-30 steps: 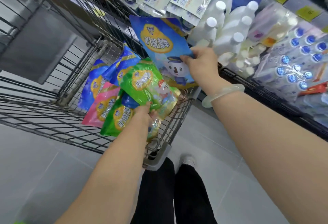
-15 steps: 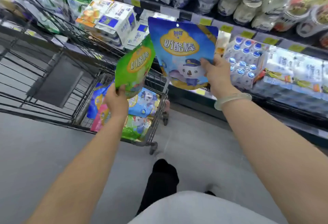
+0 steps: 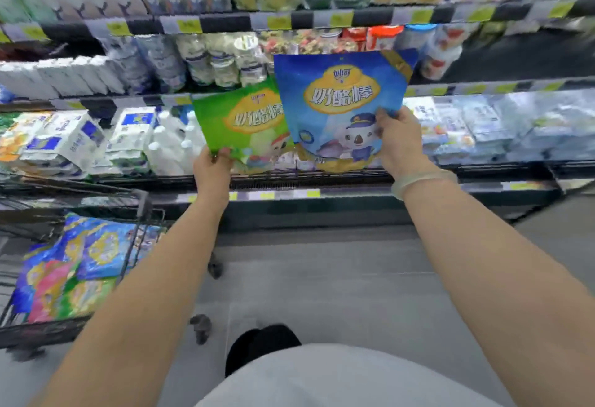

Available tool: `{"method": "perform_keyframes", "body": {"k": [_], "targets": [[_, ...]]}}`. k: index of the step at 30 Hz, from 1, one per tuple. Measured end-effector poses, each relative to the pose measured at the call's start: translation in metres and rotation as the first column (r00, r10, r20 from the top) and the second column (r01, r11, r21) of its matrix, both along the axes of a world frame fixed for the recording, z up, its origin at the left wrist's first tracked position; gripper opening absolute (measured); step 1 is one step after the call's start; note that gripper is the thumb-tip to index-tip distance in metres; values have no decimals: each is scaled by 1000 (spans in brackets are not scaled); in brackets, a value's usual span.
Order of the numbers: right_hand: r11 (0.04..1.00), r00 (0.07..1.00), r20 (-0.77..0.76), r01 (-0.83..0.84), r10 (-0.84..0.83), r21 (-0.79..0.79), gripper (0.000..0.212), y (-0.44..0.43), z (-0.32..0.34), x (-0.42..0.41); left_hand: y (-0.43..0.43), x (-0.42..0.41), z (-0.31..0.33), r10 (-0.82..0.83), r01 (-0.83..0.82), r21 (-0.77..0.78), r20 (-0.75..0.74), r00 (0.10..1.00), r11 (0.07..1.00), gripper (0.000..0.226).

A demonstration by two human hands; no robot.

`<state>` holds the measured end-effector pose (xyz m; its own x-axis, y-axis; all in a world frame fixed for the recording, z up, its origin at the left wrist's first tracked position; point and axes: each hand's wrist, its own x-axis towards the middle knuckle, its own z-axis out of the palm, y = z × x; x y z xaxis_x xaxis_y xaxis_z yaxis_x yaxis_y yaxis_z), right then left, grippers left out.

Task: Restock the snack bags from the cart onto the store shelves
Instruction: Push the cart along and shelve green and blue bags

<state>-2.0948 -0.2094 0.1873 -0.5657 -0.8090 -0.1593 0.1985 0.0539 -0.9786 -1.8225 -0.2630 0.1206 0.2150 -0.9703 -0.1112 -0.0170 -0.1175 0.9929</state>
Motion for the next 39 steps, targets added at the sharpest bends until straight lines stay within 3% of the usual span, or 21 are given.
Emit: {"method": "perform_keyframes", "body": {"k": [4, 9, 17, 25, 28, 34, 39], "targets": [[979, 973, 124, 201, -196, -23, 22, 44, -3, -99, 1, -109, 5, -113, 118, 47, -102, 988, 992, 13], [918, 910, 144, 397, -390, -22, 13, 83, -12, -216, -6, -244, -2, -361, 382, 118, -168, 917, 916, 27], [843, 822, 236, 538, -519, -20, 21, 76, -21, -370, -34, -419, -14, -496, 528, 171, -199, 845, 832, 11], [845, 816, 229, 530, -531, 70, 9, 48, -36, -500, -58, -535, -17, -473, 494, 260, -144, 869, 830, 19], [854, 823, 230, 512, -519, 96, 16, 31, -43, -547, -65, -571, -27, -443, 446, 259, -71, 894, 857, 13], [924, 900, 221, 345, -376, 166, 19, -14, -56, -632, -70, -640, -42, -185, 221, 318, -138, 973, 922, 19], [957, 928, 258, 231, -270, 173, 20, -51, -60, -669, -85, -679, -46, -48, 60, 323, -45, 998, 945, 11]]}}
